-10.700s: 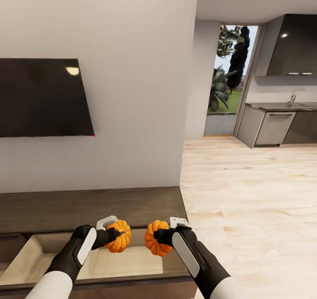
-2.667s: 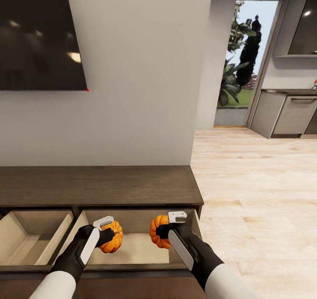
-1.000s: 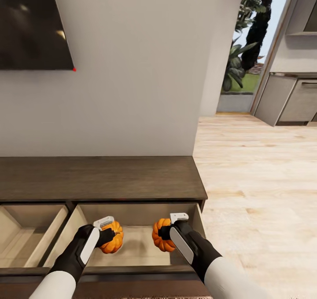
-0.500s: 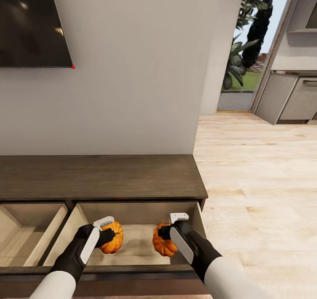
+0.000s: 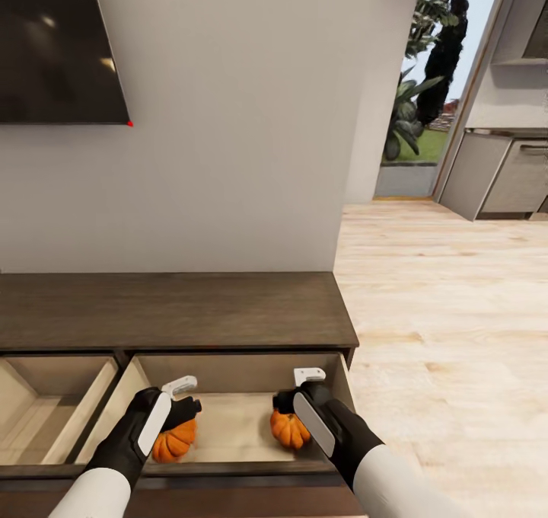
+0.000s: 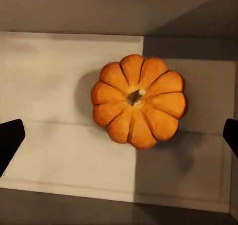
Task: Place each of the two pumpkins and all three candles from the living room inside a cabinet in the living room (use any cabinet), then make sure every cabinet is closed, and position the cauldron so it is next to a table in the living room.
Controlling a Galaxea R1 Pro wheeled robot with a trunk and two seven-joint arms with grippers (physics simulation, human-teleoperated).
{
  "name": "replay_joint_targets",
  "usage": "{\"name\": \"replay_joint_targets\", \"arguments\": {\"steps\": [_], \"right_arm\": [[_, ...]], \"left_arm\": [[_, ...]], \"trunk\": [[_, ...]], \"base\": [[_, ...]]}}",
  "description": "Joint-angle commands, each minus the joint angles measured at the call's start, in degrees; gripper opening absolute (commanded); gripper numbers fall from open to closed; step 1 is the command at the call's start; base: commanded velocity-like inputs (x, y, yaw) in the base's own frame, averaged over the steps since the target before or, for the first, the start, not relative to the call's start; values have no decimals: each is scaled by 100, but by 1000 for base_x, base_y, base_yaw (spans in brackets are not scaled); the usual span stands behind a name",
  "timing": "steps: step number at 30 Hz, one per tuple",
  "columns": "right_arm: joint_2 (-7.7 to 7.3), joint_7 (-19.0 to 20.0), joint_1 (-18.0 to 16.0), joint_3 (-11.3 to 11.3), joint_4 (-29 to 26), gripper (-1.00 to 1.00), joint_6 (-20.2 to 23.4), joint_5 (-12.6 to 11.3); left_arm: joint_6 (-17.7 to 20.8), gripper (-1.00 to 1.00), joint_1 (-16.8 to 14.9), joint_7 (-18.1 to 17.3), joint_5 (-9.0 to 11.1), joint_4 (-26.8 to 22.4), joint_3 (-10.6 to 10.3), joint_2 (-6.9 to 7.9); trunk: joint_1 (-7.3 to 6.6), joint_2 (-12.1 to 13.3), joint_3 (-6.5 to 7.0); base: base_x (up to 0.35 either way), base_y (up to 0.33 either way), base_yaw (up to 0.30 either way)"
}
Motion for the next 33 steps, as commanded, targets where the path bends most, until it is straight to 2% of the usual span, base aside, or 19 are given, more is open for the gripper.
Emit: {"name": "replay_joint_targets", "arguments": {"steps": [1,6,22,25,28,33], "right_arm": [[0,8,1,-14,-13,100,1,-4],[0,233,2,-52,-64,100,0,-71],[0,264,2,-54,-71,100,-119,-100],[0,249,2,-54,-93,100,-266,-101],[0,236,29,-60,-478,100,-274,-101],[0,229,111,-55,-1537,100,264,-101]], "left_arm": [[17,100,-1,0,1,0,3,0],[72,100,-3,-6,2,0,26,8],[185,100,-11,-13,11,-103,32,17],[471,100,-1,-22,11,-479,31,23],[919,100,30,-32,70,-1103,84,13],[1427,100,54,-34,392,-1541,188,27]], "trunk": [[-2,2,23],[-15,8,134],[-71,59,485],[-137,180,539],[-203,300,593],[-313,500,682]], "base": [[0,0,0],[-158,0,0],[-82,19,0],[-3,1,0],[0,0,0],[0,0,0]]}}
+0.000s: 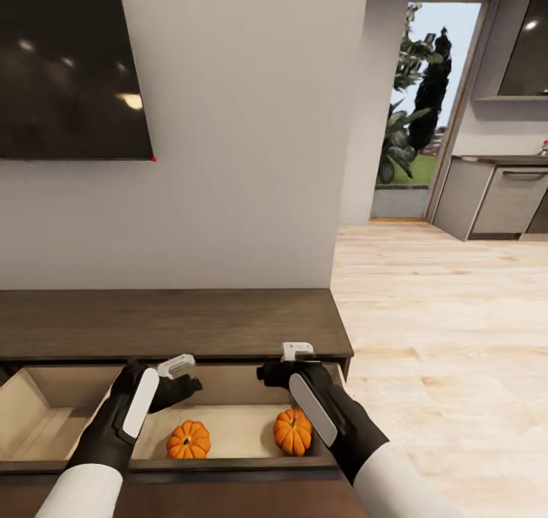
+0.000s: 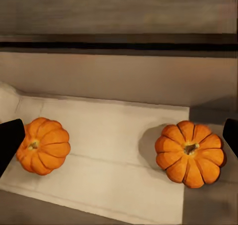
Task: Place each of the two pumpkins and all three candles from the living room inside a cabinet in the living room (use any cabinet), then make sure every cabinet is closed, and position the cauldron so it is next to a table in the living room.
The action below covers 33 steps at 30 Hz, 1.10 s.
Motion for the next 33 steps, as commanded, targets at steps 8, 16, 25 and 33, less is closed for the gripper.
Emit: {"name": "replay_joint_targets", "arguments": {"steps": [8,16,25,33], "right_arm": [[0,-6,15,1,-623,100,249,-1],[0,2,16,-99,-610,100,263,-8],[0,3,16,-124,-592,100,263,-8],[0,3,16,-122,-592,100,263,-8]], "left_arm": [[147,100,5,-3,161,-84,16,24],[150,100,5,-2,170,-87,25,36],[150,100,5,-1,171,-87,25,44],[150,100,5,-3,171,-87,25,44]], "trunk": [[-176,323,144],[-352,644,287],[-549,1004,449],[-725,1325,593]], "base": [[-21,0,0],[-108,0,0],[-3,0,0],[-1,0,0]]}}
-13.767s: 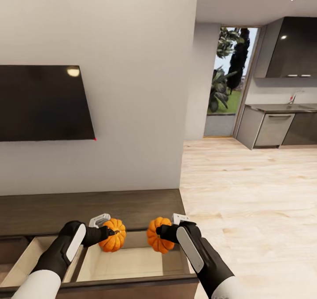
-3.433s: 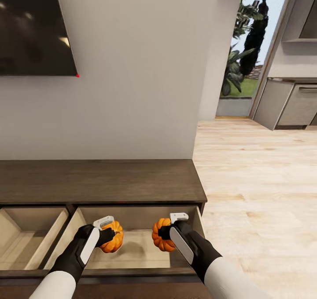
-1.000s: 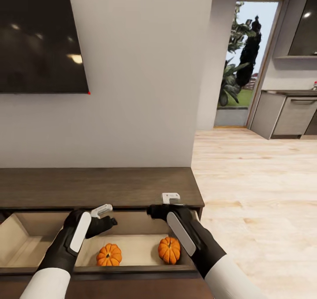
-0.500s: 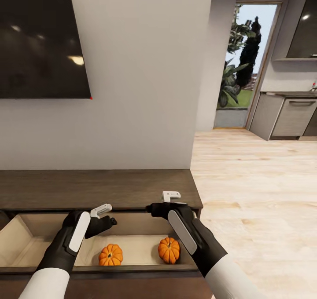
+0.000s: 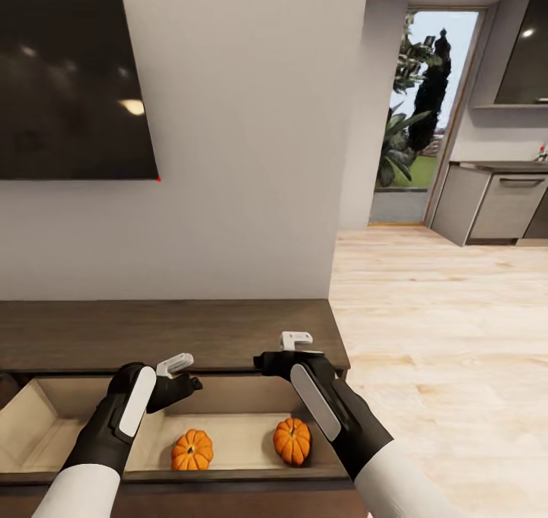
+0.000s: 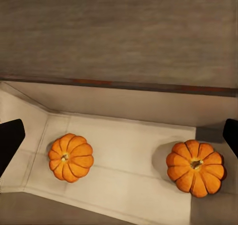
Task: Place each of the two pumpkins and all three candles from the living room inside a cabinet in the living room (use any cabinet), then make sure every cabinet is closed, and position the cauldron so it is next to a table in the living room.
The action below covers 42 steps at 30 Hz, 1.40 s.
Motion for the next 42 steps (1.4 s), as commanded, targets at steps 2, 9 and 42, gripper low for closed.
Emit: {"name": "replay_joint_targets", "arguments": {"steps": [2,9,42], "right_arm": [[0,0,0,0,0,100,-1,0],[0,0,0,0,8,100,-3,0],[0,0,0,-3,18,100,-9,0]], "left_arm": [[0,100,0,0,0,0,0,0],[0,100,0,1,0,0,13,0],[0,100,0,3,18,-74,220,-9]], "trunk": [[-45,82,36],[-198,362,162],[-220,403,180]], "base": [[-107,0,0],[-276,0,0],[-330,0,0]]}}
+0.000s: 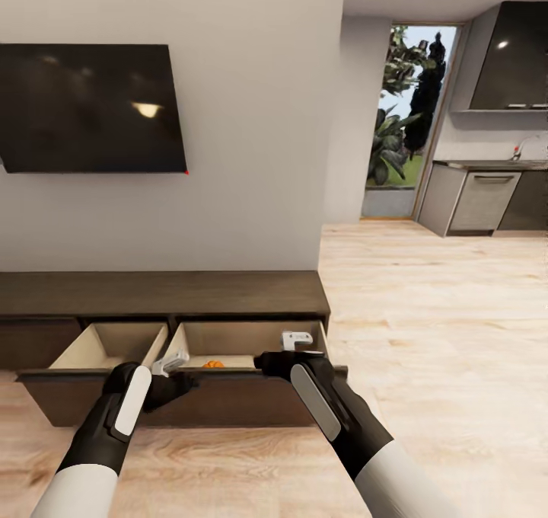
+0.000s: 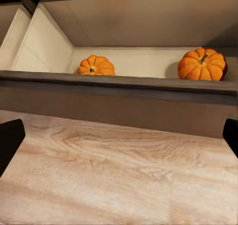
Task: Place each of the two pumpkins and all three candles from the living room inside a cabinet in the living room (use any cabinet), then make sure every cabinet is closed, and position the cauldron so it is next to a table in the living room.
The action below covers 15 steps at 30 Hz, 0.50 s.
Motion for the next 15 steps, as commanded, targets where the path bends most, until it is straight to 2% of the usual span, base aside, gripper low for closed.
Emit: {"name": "replay_joint_targets", "arguments": {"steps": [1,8,15], "right_arm": [[0,2,0,1,0,100,0,0],[0,0,0,3,3,100,0,0],[0,-4,0,3,13,100,-13,0]], "left_arm": [[0,100,0,0,0,0,0,0],[0,100,0,-1,0,1,0,0],[0,100,0,0,-5,3,-9,-6]], "trunk": [[0,0,0],[0,0,0],[154,-281,-126]], "base": [[-331,0,0],[-331,0,0],[-306,0,0]]}}
